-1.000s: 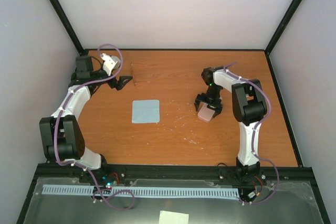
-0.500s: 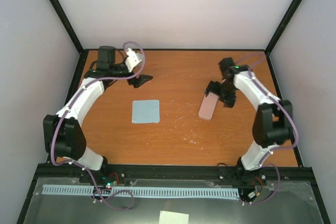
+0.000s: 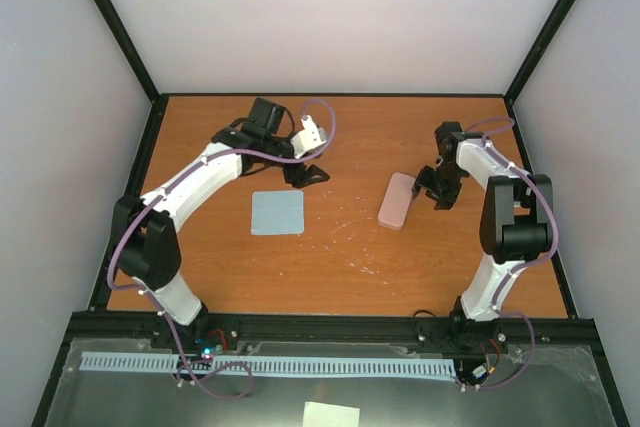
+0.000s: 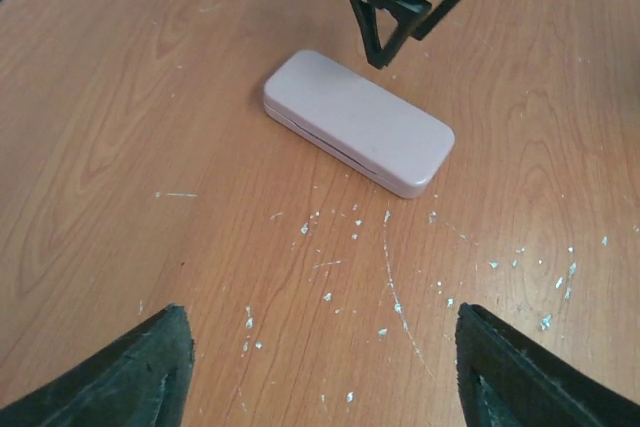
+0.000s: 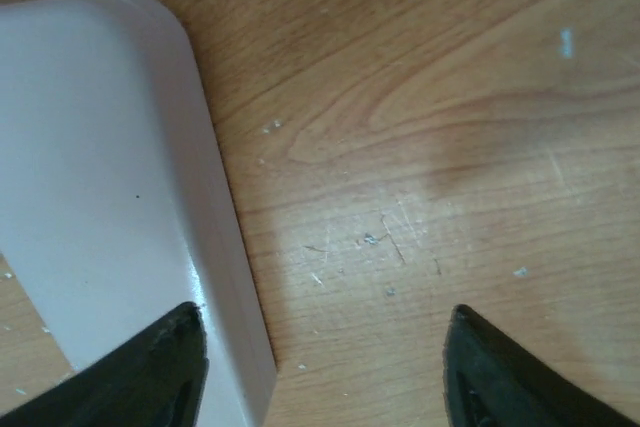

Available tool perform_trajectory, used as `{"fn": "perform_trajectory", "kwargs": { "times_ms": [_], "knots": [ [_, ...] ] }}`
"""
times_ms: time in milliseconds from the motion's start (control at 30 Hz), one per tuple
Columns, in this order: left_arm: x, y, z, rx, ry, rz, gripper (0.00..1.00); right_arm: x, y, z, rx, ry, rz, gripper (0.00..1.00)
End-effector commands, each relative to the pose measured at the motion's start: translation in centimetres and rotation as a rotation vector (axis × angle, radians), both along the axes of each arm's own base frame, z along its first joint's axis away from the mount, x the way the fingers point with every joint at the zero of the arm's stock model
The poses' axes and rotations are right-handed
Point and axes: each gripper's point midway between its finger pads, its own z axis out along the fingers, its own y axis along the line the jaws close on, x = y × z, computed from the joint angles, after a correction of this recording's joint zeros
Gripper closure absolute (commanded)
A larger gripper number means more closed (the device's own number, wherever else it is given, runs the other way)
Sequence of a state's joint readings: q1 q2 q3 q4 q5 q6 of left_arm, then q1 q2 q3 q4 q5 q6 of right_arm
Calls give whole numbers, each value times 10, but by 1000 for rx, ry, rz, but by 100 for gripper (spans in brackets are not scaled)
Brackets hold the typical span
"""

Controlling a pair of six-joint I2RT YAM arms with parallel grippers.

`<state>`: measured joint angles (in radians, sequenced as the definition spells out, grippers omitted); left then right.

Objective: Organize the sunglasses
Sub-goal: Move the sunglasses case at the center of the board.

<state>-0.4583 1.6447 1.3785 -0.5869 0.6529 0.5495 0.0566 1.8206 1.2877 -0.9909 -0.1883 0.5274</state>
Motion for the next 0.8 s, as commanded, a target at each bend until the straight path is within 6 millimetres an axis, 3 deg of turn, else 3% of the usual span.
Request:
{"fn": "perform_trajectory", "kwargs": {
  "times_ms": [0,167,267,500,767],
  "knots": [
    [-1,-6,1,53,37,27,30,-3,7,-8,35,5,62,51],
    [8,-7,1,74,17,36,31,-38,3,-25,20,85,98,54],
    [13,-8,1,79,8,42,31,-45,10,-33,35,105,118,55],
    [14,-9,6,66,5,50,24,-33,41,-38,42,100,185,55],
    [6,-1,-2,81,5,70,20,-17,103,-38,69,88,283,55]
  ]
}}
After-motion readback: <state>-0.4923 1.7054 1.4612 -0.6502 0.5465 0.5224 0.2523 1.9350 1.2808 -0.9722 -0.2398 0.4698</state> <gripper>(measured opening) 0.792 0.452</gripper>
